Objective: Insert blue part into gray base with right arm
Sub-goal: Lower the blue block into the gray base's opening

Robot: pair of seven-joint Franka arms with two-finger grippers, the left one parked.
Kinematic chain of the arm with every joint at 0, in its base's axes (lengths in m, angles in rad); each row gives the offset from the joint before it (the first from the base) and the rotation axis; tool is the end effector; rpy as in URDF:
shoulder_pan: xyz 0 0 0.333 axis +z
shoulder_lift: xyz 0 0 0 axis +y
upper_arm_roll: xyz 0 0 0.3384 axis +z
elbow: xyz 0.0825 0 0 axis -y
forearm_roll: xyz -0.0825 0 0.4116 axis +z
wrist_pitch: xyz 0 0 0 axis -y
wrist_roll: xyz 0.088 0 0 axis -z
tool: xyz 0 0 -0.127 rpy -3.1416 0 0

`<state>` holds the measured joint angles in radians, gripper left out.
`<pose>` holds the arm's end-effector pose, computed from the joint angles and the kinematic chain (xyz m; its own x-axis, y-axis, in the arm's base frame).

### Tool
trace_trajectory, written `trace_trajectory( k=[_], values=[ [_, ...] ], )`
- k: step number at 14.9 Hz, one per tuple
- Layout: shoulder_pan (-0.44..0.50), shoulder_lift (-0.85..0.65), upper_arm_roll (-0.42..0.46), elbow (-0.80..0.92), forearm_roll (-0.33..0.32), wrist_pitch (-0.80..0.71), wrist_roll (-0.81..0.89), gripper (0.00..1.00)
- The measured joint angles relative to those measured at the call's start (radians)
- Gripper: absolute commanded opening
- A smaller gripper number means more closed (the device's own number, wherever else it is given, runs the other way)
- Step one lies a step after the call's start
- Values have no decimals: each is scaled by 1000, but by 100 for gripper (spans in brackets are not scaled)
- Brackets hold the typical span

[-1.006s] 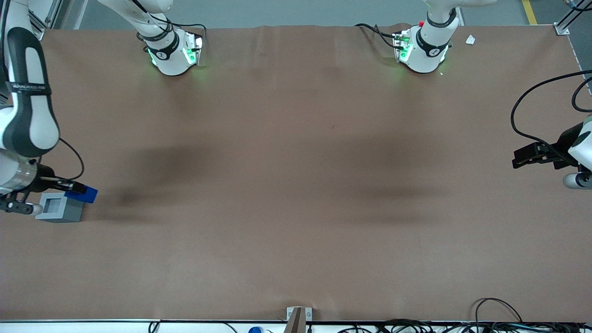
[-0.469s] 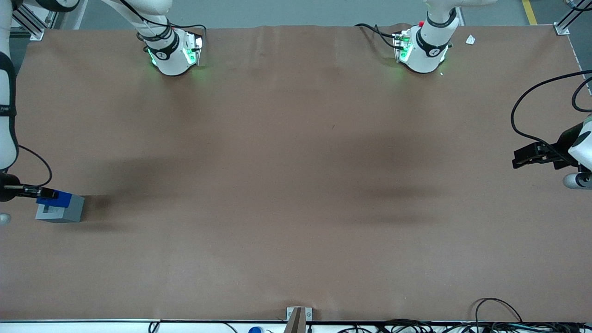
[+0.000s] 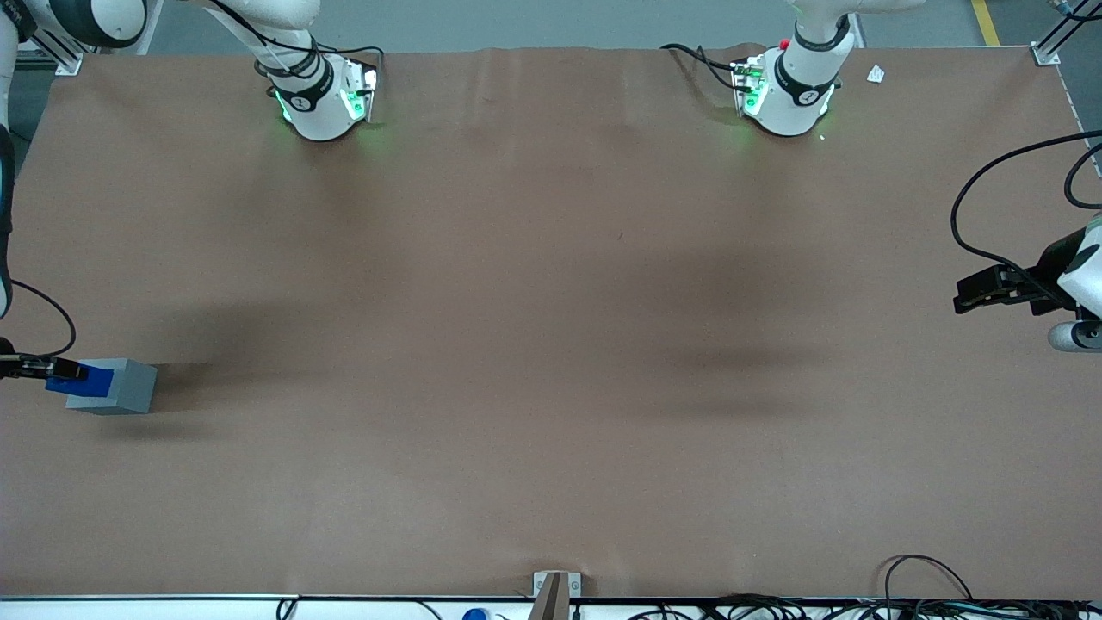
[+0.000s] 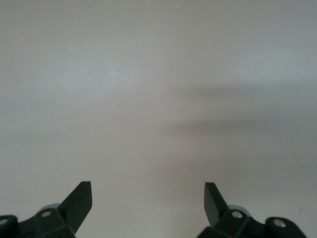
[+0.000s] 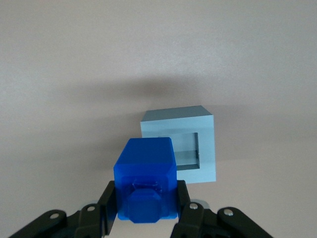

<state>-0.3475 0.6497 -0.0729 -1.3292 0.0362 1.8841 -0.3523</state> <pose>0.6965 -0.2955 0.3310 0.9936 -0.0668 -0.0910 -0.0690 -0.9974 -0.0219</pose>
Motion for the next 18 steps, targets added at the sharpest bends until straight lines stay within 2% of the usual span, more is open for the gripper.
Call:
trace_trajectory(
  k=[18],
  values=[
    [-45,67,1,25,-17,13,-90,0]
  ],
)
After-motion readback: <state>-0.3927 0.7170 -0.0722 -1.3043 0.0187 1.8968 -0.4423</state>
